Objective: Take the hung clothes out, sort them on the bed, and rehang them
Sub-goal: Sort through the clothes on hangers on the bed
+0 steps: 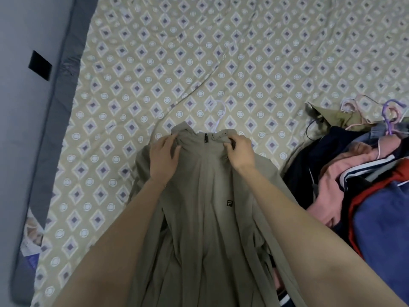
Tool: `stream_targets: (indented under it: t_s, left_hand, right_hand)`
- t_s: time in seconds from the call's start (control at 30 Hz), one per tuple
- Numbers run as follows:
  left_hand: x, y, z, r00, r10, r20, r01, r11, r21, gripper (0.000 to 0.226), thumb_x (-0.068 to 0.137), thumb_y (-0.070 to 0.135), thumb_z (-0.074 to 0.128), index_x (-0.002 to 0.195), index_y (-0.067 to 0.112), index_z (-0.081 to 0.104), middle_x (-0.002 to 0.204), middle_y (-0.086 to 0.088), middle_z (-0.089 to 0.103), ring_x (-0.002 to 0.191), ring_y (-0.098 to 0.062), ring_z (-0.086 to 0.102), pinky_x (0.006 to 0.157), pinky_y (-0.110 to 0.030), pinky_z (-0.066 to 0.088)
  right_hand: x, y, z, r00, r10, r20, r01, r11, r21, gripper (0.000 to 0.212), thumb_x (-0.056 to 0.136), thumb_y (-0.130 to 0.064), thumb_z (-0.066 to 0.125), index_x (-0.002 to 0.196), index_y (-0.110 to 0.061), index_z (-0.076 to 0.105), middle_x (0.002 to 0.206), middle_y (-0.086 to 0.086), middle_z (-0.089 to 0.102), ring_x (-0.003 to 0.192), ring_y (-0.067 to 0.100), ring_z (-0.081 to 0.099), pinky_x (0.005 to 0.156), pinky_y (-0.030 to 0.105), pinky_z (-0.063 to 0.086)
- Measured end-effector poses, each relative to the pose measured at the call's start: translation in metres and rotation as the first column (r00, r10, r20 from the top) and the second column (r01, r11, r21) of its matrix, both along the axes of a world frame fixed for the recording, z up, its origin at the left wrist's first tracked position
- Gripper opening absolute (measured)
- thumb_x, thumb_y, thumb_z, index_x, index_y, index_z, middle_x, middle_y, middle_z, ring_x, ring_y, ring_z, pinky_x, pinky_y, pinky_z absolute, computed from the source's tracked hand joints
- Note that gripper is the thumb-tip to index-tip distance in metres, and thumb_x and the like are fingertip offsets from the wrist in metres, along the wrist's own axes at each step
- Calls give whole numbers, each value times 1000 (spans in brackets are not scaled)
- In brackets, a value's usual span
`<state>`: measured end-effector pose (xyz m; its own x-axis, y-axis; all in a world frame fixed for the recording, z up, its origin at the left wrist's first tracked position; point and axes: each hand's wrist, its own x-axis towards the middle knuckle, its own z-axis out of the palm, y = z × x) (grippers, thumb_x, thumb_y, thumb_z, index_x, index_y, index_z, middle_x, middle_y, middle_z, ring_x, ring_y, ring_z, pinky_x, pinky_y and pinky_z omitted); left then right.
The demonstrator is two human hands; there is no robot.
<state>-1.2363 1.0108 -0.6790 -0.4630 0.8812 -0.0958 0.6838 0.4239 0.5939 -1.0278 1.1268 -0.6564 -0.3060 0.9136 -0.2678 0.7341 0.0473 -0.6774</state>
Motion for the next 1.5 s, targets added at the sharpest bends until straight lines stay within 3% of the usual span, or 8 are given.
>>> stream_targets:
  t_s: [0.1,0.27,0.43,0.8,1.1,1.3,1.5]
  left_hand:
    - [20,-9,19,998,-26,-48,21,995,-94,49,102,35,50,149,22,42,150,-13,42,144,-32,29,120,-46,16]
    - [55,-11,67,984,-139,-107,114,970,-213,55,104,44,39,155,29,26,163,-8,20,151,-27,15,123,-47,3]
    - [113,-6,133,949,-250,-190,214,958,-192,57,102,42,44,154,22,31,162,-9,24,151,-27,15,121,-51,0]
    - [281,-14,212,942,-237,-238,210,968,-134,55,102,43,44,153,23,35,162,-8,23,151,-26,14,120,-51,-2]
    - [478,-43,236,973,-151,-175,121,978,-169,63,101,44,44,156,19,26,164,-7,19,152,-24,8,120,-51,-5]
    - [531,-39,259,962,-176,-208,144,976,-160,66,102,44,42,158,22,15,165,-6,11,152,-25,5,119,-48,-9]
    - [538,-31,242,966,-171,-196,135,974,-184,65,102,43,43,158,21,17,166,-4,11,152,-24,6,120,-43,-4]
  right_hand:
    - [16,-7,22,974,60,219,-64,998,12,33,95,-29,58,127,-20,58,118,7,59,113,30,48,95,40,41]
    - [56,-25,83,914,149,378,-192,978,77,53,96,-39,54,145,-22,41,144,8,45,137,31,33,115,45,23]
    - [115,-43,153,859,143,492,-204,976,72,65,99,-48,45,155,-27,20,161,9,20,149,31,11,120,49,6]
    - [293,-75,236,871,42,489,-157,968,197,67,98,-45,49,155,-24,22,160,12,24,148,33,16,120,51,9]
    - [478,-106,269,867,118,484,-194,975,110,70,100,-49,43,157,-30,7,164,5,9,151,27,2,122,49,1]
    - [534,-115,271,874,123,469,-174,983,66,71,100,-49,43,157,-29,7,164,5,7,151,28,1,122,49,2]
    - [562,-92,252,875,108,471,-133,991,19,71,101,-47,43,157,-29,3,165,6,1,151,28,-3,122,48,0]
